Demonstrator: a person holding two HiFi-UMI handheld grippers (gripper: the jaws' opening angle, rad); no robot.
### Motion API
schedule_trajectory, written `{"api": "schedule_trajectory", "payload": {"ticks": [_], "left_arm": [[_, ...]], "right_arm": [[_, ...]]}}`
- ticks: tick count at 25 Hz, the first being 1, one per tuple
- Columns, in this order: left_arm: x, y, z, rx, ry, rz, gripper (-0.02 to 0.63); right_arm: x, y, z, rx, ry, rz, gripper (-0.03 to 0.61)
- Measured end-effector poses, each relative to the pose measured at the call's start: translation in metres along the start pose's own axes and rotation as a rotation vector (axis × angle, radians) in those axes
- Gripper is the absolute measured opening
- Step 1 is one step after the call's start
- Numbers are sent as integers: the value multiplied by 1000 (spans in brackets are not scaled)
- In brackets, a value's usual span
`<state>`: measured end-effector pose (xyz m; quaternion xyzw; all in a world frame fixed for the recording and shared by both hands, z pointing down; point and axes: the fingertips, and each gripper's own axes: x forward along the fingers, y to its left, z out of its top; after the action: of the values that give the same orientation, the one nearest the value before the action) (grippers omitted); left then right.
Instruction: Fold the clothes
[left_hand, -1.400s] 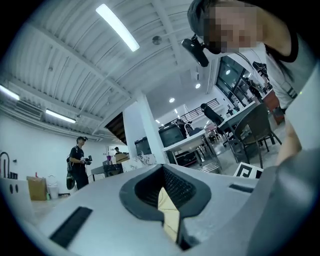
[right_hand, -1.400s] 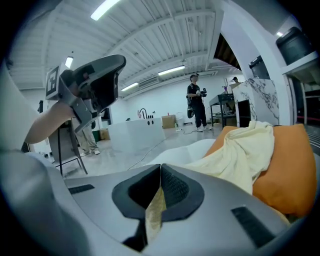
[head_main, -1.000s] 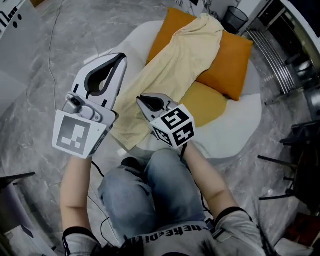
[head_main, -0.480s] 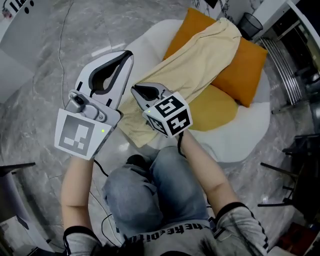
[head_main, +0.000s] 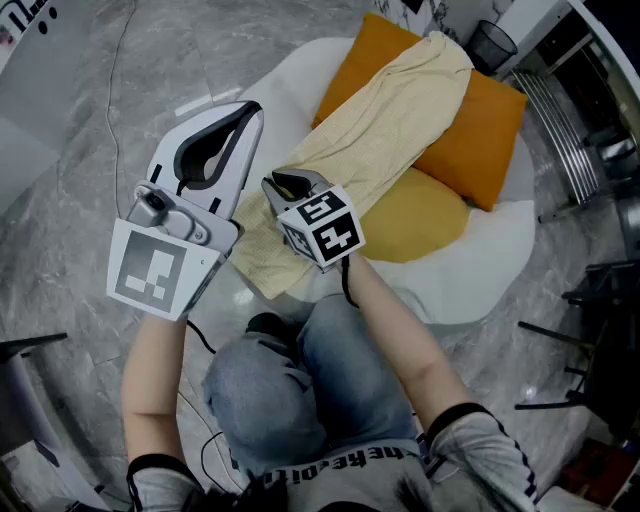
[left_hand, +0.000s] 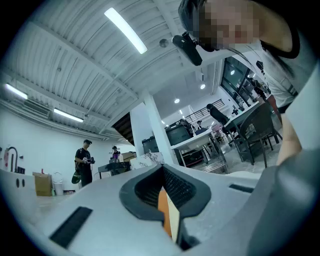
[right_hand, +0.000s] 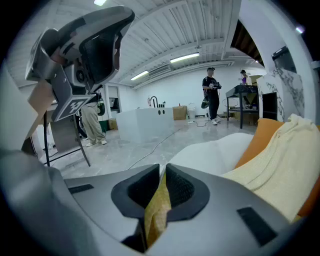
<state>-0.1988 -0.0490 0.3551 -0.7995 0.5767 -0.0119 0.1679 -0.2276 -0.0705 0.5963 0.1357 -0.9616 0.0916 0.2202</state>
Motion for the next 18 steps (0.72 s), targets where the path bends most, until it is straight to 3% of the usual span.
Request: {"api": "schedule_trajectory", "payload": {"ticks": [12,18], "left_arm": [[-4,-5,3,12,8,9,3],[-4,-6,2,15,6,-2,3]], "right_arm": [[-37,-14,19,-18,-75,-40,145],[-50,-16,25,-6,-112,-61,155]]}}
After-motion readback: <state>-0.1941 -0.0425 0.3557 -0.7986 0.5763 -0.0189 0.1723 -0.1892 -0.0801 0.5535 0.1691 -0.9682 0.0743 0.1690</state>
